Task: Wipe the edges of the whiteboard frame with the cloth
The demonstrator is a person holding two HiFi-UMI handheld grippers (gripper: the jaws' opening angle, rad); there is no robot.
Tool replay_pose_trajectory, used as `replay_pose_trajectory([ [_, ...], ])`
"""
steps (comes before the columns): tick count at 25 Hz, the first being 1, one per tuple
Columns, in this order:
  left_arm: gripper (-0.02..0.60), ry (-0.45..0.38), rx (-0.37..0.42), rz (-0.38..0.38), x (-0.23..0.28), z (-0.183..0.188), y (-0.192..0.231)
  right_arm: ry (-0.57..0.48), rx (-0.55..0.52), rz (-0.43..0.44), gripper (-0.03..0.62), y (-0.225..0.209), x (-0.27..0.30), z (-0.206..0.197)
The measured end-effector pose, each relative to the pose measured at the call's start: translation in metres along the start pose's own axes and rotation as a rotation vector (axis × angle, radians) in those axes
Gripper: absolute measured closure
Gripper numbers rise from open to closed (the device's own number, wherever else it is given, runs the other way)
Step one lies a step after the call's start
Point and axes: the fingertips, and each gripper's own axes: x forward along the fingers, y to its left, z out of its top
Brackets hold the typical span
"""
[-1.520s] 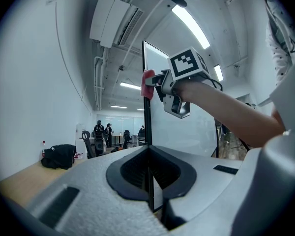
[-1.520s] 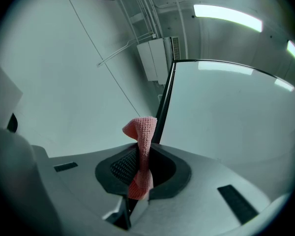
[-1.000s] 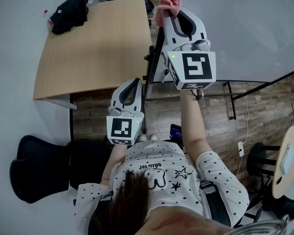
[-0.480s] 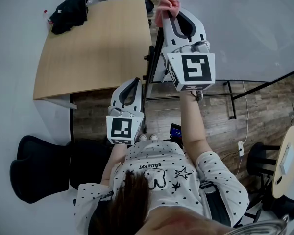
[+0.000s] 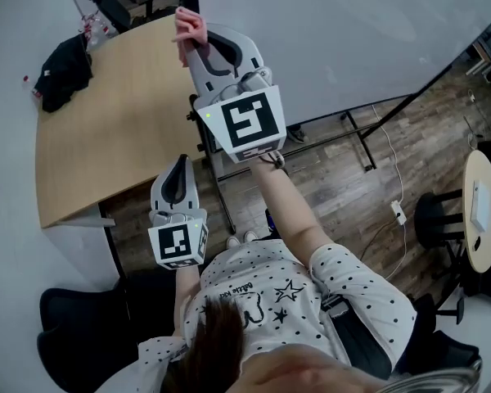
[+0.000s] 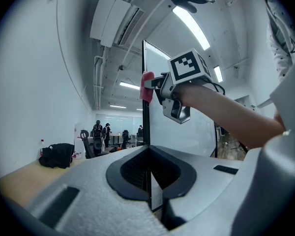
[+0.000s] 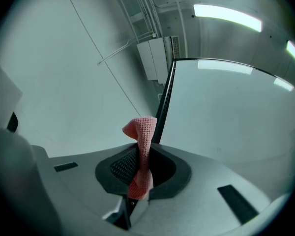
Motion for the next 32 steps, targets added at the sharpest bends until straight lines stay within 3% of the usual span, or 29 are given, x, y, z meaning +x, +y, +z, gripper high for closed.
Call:
replay_pose_trajectory([
  [12, 0.566, -0.003, 0.005, -0.03, 0.014, 0.004, -0.012, 0.031, 0.005, 0.003, 0.557, -0.006, 0.002, -0.019],
  [32, 0.566, 0.007, -0.014, -0.013, 0.005, -0.007, -0.005, 0.028, 0.01, -0.017, 0.557, 0.004, -0.008, -0.037],
])
